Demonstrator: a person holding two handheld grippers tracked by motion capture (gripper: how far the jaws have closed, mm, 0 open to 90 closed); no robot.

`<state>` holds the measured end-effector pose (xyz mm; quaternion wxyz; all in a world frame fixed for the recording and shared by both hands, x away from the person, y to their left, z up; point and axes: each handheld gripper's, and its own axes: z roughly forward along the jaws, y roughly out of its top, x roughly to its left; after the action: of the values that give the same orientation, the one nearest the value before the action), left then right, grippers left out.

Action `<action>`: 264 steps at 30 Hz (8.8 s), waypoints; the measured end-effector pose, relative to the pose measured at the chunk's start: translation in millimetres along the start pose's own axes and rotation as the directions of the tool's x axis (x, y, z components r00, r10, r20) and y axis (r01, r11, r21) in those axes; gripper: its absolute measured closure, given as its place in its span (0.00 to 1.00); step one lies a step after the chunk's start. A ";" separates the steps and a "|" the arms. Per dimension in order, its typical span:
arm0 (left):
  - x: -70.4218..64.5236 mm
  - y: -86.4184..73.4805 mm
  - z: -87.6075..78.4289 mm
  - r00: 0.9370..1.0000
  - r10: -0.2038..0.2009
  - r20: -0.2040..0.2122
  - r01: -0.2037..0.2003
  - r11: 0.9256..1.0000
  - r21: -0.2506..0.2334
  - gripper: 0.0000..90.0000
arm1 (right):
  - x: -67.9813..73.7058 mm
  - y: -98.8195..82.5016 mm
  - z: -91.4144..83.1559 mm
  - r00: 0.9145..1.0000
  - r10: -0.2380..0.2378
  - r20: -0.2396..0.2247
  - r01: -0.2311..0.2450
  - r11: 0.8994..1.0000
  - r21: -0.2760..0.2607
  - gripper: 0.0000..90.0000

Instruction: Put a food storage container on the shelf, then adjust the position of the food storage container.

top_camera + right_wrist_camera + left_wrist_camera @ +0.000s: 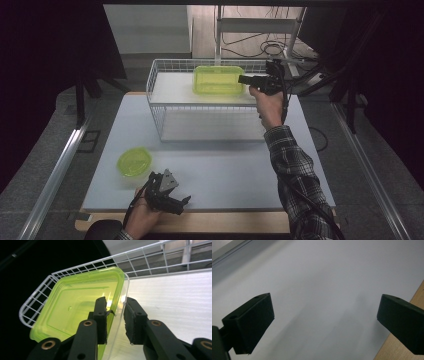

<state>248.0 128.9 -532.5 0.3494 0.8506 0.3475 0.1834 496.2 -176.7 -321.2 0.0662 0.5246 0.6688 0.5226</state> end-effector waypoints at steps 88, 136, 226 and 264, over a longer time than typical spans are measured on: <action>8.3 -0.7 -4.3 0.997 -0.057 0.046 0.060 0.997 -0.053 0.01 | -4.6 -135.7 -65.1 0.911 -0.402 -0.092 0.411 0.901 0.138 0.04; 11.8 5.5 -6.2 0.998 -0.032 0.046 0.035 0.997 -0.075 0.03 | -39.5 -243.5 -70.4 0.892 -0.451 -0.012 0.444 0.872 0.207 0.02; 123.5 -0.1 -29.4 0.926 -0.374 -0.050 0.373 0.927 -0.039 1.00 | -45.5 -250.4 -61.8 0.893 -0.449 -0.041 0.441 0.852 0.282 0.04; 67.6 12.0 13.5 0.941 -0.280 0.189 0.262 0.958 0.113 1.00 | -47.1 -253.7 -58.0 0.890 -0.452 -0.054 0.446 0.843 0.300 0.04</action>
<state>307.8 165.0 -528.4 0.3680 0.8231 0.4314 0.0304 319.5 -225.0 -512.0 0.1116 0.3622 0.8446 0.3782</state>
